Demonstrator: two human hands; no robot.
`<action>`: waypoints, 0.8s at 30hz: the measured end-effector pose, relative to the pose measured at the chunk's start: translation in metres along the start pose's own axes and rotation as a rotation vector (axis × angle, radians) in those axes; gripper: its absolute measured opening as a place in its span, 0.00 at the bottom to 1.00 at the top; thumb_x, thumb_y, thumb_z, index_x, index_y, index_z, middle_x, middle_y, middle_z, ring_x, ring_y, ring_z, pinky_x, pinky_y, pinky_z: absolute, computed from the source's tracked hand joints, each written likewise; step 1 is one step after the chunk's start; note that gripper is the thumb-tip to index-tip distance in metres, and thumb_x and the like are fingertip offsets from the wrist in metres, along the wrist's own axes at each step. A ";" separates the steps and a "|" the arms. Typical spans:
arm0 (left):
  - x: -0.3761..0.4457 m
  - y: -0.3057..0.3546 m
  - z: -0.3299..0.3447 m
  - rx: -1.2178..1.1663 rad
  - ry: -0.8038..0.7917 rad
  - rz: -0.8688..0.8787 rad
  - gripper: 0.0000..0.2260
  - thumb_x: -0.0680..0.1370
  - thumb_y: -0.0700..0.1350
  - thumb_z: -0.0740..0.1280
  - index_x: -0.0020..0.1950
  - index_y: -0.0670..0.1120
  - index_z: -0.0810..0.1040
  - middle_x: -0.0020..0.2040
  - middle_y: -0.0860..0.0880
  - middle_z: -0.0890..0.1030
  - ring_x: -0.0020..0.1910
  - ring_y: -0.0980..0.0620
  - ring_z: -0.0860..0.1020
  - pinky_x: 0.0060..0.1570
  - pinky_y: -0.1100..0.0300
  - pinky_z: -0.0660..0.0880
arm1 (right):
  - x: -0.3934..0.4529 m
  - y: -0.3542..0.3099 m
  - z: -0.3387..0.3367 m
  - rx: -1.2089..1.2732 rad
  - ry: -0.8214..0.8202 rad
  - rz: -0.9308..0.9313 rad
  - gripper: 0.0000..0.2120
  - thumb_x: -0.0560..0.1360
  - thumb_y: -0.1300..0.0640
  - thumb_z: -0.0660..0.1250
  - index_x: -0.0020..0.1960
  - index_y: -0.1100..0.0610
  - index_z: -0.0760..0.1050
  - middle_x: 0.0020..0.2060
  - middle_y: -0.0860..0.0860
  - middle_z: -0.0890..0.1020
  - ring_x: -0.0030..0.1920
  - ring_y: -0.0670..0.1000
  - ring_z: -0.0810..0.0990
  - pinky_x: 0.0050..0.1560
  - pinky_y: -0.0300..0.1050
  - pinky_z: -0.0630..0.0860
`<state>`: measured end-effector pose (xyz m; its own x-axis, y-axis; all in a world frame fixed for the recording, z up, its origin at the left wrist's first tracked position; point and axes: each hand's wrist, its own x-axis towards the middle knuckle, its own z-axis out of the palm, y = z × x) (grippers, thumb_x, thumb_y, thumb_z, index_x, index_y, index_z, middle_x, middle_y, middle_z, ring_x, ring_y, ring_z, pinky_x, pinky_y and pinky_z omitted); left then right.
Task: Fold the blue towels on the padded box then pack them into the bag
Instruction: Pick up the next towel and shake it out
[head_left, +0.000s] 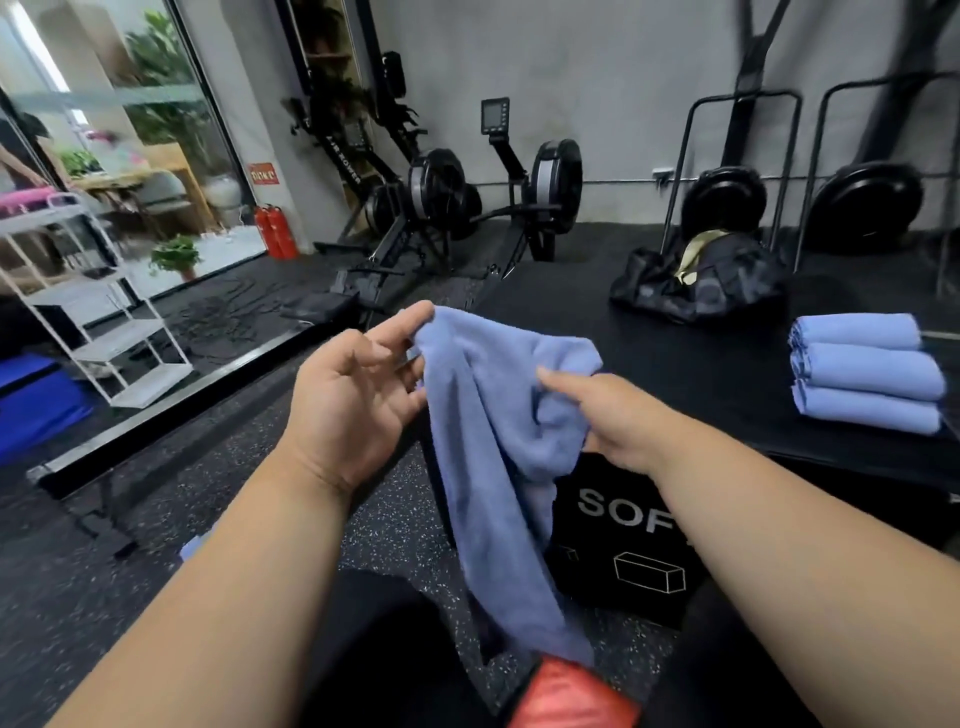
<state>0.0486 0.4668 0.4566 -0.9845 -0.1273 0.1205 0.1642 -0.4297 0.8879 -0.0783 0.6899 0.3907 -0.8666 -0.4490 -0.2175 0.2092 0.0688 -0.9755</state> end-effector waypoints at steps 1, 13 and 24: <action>0.001 0.001 0.003 0.002 -0.005 0.001 0.48 0.53 0.50 0.79 0.73 0.37 0.77 0.66 0.40 0.80 0.63 0.43 0.76 0.71 0.43 0.71 | 0.000 0.007 0.001 -0.019 -0.032 0.013 0.15 0.81 0.52 0.72 0.61 0.61 0.81 0.54 0.57 0.88 0.55 0.56 0.88 0.62 0.59 0.82; 0.010 0.031 -0.008 -0.048 0.067 0.041 0.42 0.56 0.47 0.73 0.71 0.37 0.79 0.63 0.40 0.80 0.63 0.43 0.76 0.71 0.48 0.73 | -0.003 0.014 0.002 0.117 -0.112 -0.199 0.11 0.83 0.63 0.66 0.62 0.65 0.82 0.57 0.63 0.86 0.57 0.58 0.84 0.60 0.53 0.79; 0.029 0.038 -0.025 -0.150 0.170 0.082 0.32 0.70 0.43 0.64 0.76 0.46 0.76 0.55 0.47 0.80 0.56 0.45 0.78 0.68 0.49 0.76 | 0.003 0.001 0.003 0.402 -0.185 -0.187 0.14 0.86 0.59 0.61 0.68 0.62 0.77 0.62 0.61 0.84 0.62 0.58 0.84 0.63 0.56 0.79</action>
<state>0.0280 0.4243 0.4829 -0.9451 -0.3107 0.1012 0.2626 -0.5380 0.8010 -0.0794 0.6858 0.3891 -0.8185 -0.5745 0.0054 0.2479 -0.3617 -0.8987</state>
